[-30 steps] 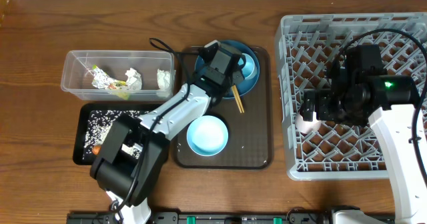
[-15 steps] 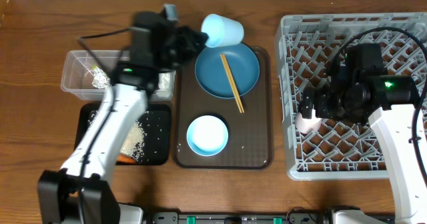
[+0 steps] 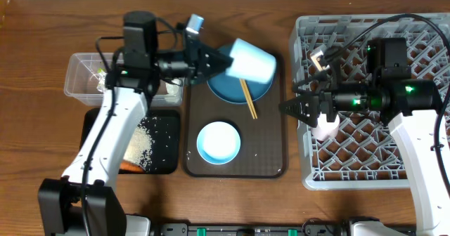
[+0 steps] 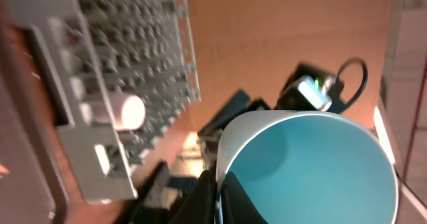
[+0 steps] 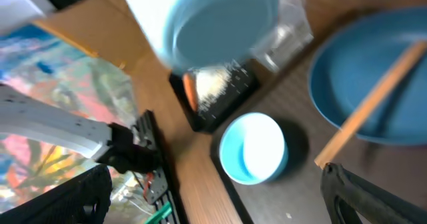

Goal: Sort waste into correct bins and load items into the dishwasher rack
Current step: 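Hand the light blue cup from the left gripper to the right gripper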

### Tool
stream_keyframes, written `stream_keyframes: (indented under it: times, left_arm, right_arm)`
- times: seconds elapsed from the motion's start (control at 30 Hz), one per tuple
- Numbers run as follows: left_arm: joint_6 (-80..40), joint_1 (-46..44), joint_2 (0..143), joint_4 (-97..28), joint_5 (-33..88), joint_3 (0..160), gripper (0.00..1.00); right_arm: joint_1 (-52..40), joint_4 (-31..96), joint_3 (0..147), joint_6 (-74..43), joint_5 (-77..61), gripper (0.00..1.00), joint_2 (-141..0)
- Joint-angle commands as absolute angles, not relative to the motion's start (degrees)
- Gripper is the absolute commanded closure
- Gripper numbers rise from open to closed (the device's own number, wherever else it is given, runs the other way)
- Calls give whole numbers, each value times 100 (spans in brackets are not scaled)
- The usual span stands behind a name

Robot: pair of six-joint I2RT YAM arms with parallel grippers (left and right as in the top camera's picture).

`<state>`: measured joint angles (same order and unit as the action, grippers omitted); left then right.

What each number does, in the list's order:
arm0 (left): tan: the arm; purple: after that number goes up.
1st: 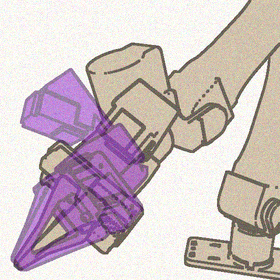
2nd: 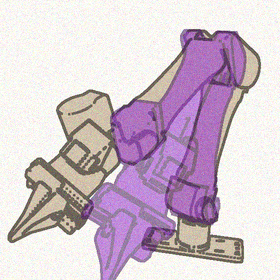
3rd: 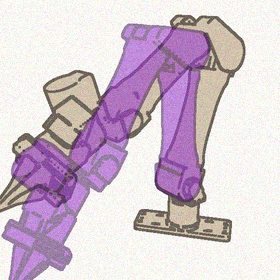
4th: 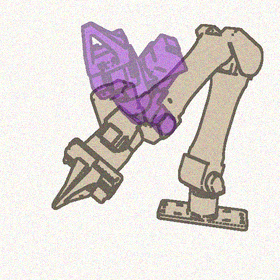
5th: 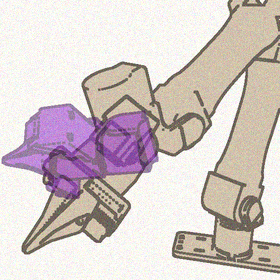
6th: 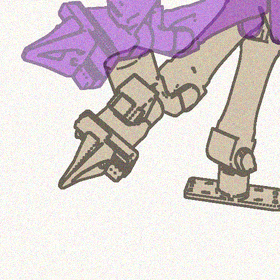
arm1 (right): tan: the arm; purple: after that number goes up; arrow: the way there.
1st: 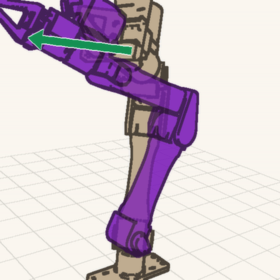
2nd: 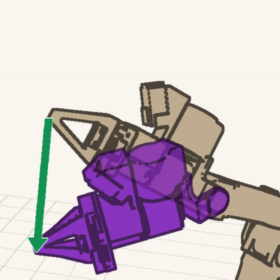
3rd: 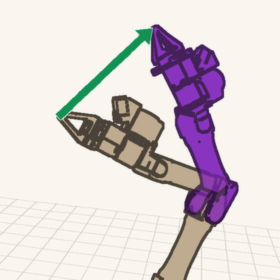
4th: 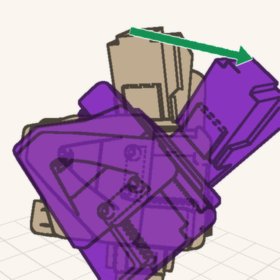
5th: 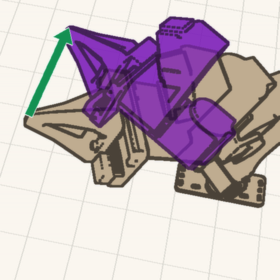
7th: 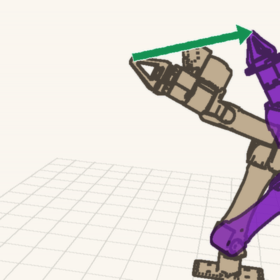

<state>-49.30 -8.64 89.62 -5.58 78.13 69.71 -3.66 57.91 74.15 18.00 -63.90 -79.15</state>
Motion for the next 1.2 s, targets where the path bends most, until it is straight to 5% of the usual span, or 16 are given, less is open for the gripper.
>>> stream_keyframes:
  times: [0.0,0.47,0.93,1.17]
  left_arm:
    - [-4899,-1070,8984,-548,8193,6960,94]
    - [-4893,-1559,8984,-545,8187,6960,94]
    - [-4775,-1573,8984,-550,8162,6958,94]
    - [-3857,-1721,8984,-1164,8064,6888,94]
  right_arm:
    - [-434,5655,7483,2040,-7067,1,-7854]
    - [-552,5273,7483,2014,-7102,1,-7854]
    - [-602,4392,7483,967,-7140,48,-7854]
    - [-598,4263,7483,965,-6997,58,-7854]
